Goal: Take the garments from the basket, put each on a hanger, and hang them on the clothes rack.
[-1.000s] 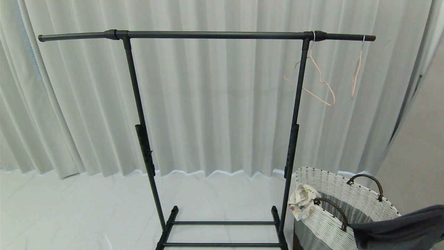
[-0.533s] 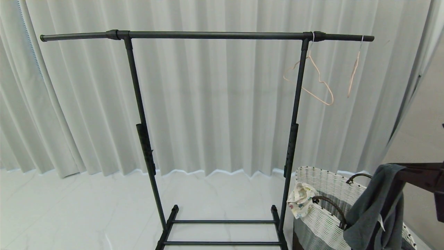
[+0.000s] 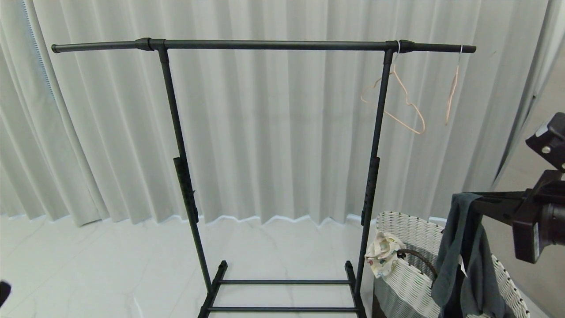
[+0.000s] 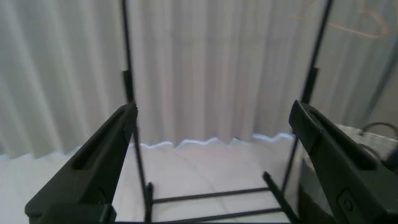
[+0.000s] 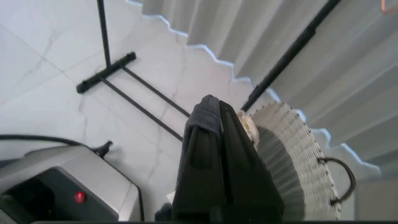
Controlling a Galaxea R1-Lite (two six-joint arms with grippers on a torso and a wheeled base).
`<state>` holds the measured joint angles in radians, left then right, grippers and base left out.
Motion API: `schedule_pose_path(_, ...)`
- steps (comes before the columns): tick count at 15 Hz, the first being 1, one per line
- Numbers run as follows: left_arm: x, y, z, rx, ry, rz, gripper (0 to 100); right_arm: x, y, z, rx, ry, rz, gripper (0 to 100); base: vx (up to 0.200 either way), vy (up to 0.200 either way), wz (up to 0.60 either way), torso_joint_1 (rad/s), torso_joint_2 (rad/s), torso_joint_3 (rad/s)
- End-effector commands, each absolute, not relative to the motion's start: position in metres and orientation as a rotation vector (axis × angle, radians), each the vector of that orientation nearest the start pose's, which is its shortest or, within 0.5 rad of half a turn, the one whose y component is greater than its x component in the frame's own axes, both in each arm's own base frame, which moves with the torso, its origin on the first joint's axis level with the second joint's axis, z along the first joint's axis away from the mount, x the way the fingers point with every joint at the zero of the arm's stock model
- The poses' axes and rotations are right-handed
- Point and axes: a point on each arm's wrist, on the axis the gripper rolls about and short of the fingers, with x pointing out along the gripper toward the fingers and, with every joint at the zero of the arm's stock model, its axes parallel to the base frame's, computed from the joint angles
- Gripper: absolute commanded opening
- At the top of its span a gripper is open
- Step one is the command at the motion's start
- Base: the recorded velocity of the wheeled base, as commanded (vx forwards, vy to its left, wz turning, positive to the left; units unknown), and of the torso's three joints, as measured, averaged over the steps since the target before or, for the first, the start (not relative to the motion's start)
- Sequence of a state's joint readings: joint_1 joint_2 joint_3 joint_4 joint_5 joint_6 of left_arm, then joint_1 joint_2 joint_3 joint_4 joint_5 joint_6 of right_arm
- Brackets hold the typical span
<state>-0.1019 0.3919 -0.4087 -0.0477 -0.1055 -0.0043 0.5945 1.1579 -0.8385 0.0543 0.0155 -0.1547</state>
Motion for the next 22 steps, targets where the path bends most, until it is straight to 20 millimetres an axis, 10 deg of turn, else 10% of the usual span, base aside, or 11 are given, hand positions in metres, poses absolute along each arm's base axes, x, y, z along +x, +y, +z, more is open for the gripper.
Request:
schedule_pose_path(1, 0.145, -0.063, 0.286, -0.008, 0.088, -0.497, 100, 0.143, 0.099, 0.250, -0.262, 0.336, 0.639, 0, 0.000, 0.000, 0.00, 0.000, 0.00, 0.000)
schedule_pose_path(3, 0.197, -0.120, 0.253, 0.034, 0.240, -0.527, 100, 0.152, 0.105, 0.248, -0.256, 0.360, 0.638, 0, 0.000, 0.000, 0.00, 0.000, 0.00, 0.000)
schedule_pose_path(5, 0.206, -0.173, 0.219, 0.011, 0.387, -0.637, 100, 0.162, 0.112, 0.253, -0.210, 0.375, 0.625, 0, 0.000, 0.000, 0.00, 0.000, 0.00, 0.000)
schedule_pose_path(11, 0.191, -0.316, 0.142, 0.000, 0.528, -0.862, 100, 0.178, 0.122, 0.257, -0.126, 0.387, 0.609, 0, 0.000, 0.000, 0.00, 0.000, 0.00, 0.000)
schedule_pose_path(16, 0.213, -0.365, 0.123, -0.063, 0.535, -0.879, 100, 0.185, 0.127, 0.257, -0.088, 0.369, 0.608, 0, 0.000, 0.000, 0.00, 0.000, 0.00, 0.000)
schedule_pose_path(22, 0.239, -0.357, 0.110, -0.065, 0.551, -0.808, 100, 0.188, 0.128, 0.256, -0.051, 0.365, 0.598, 0, 0.000, 0.000, 0.00, 0.000, 0.00, 0.000)
